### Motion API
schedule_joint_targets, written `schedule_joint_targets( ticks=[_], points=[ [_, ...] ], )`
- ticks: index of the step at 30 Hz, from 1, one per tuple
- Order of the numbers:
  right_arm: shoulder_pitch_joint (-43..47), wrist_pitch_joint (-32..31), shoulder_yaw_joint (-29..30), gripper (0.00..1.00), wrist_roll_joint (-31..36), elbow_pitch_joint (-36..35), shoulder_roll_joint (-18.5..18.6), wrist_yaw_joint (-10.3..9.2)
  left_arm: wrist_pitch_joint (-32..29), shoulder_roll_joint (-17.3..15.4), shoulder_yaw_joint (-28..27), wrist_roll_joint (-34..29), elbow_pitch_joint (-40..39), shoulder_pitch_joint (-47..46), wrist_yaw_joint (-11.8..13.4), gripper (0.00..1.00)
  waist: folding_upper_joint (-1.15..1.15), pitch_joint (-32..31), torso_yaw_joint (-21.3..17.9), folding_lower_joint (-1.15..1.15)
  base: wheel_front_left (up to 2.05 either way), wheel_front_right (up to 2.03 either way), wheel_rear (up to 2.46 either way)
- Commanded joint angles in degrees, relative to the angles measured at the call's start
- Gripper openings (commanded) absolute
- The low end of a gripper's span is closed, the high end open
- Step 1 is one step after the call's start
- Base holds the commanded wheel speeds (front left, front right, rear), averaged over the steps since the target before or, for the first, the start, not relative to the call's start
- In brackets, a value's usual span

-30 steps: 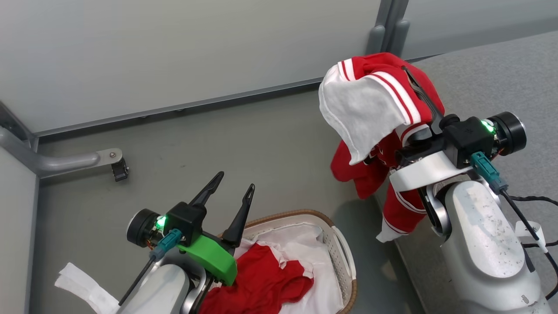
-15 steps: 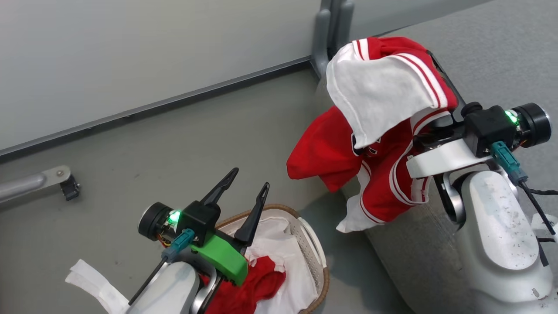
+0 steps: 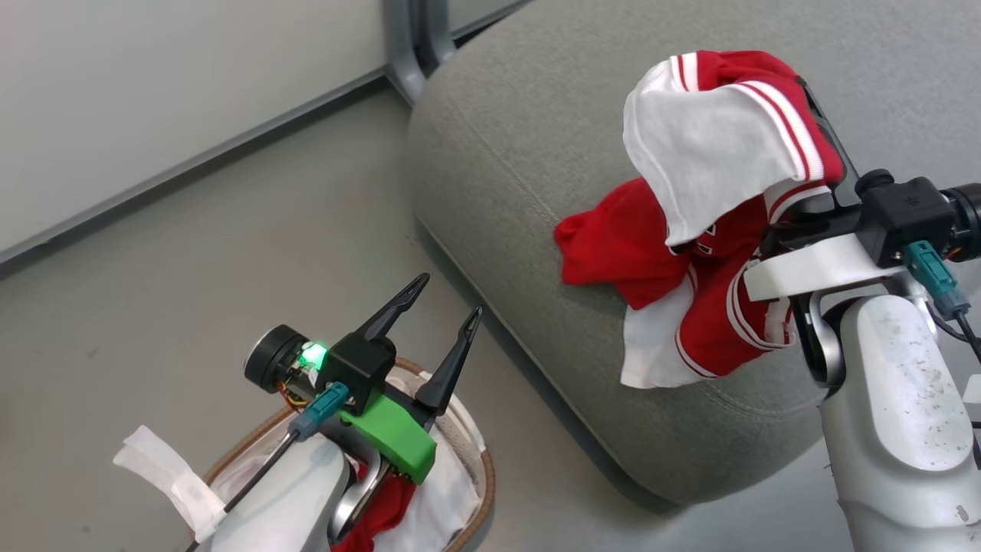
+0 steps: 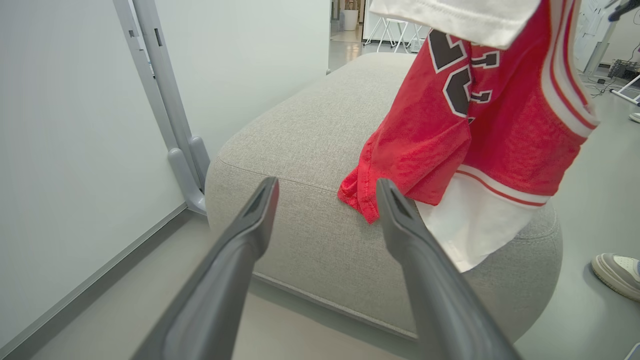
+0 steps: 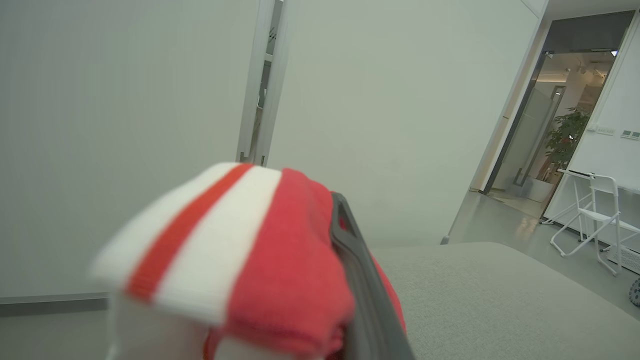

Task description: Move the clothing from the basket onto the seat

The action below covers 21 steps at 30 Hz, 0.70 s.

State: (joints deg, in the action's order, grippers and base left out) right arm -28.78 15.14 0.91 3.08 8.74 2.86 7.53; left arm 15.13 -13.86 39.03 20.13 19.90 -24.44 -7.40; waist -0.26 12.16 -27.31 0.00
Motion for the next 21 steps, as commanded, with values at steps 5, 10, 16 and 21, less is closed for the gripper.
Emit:
schedule_joint_targets(
  ticks=[5, 10, 16, 21],
  points=[
    [0.71, 0.02, 1.25, 0.00, -0.43, -0.36, 0.05, -0.08, 0.03, -1.10, 1.52, 0.92, 0.40, -2.04, -0.14, 1.00, 0.26, 3.54, -3.40, 0.00, 0.00, 0.00, 0.00],
    [-0.85, 0.01, 1.47, 0.00, -0.20, 0.95, 0.06, -0.08, 0.03, -1.43, 2.27, 1.17, -0.05, -2.61, -0.15, 1.00, 0.26, 4.28, -2.82, 0.00, 0.00, 0.00, 0.00],
    [-5.31, 0.02, 1.71, 0.00, 1.83, 4.01, 0.10, -0.08, 0.03, -1.64, 2.76, 1.38, -0.73, -3.47, -0.15, 1.00, 0.26, 6.14, 0.27, 0.00, 0.00, 0.00, 0.00],
    [-13.10, 0.02, 3.18, 0.00, 4.26, 6.24, 1.36, -0.08, 0.03, -1.88, 3.35, 1.41, -1.38, -4.57, -0.15, 1.00, 0.26, 8.69, 3.69, 0.00, 0.00, 0.00, 0.00]
  ],
)
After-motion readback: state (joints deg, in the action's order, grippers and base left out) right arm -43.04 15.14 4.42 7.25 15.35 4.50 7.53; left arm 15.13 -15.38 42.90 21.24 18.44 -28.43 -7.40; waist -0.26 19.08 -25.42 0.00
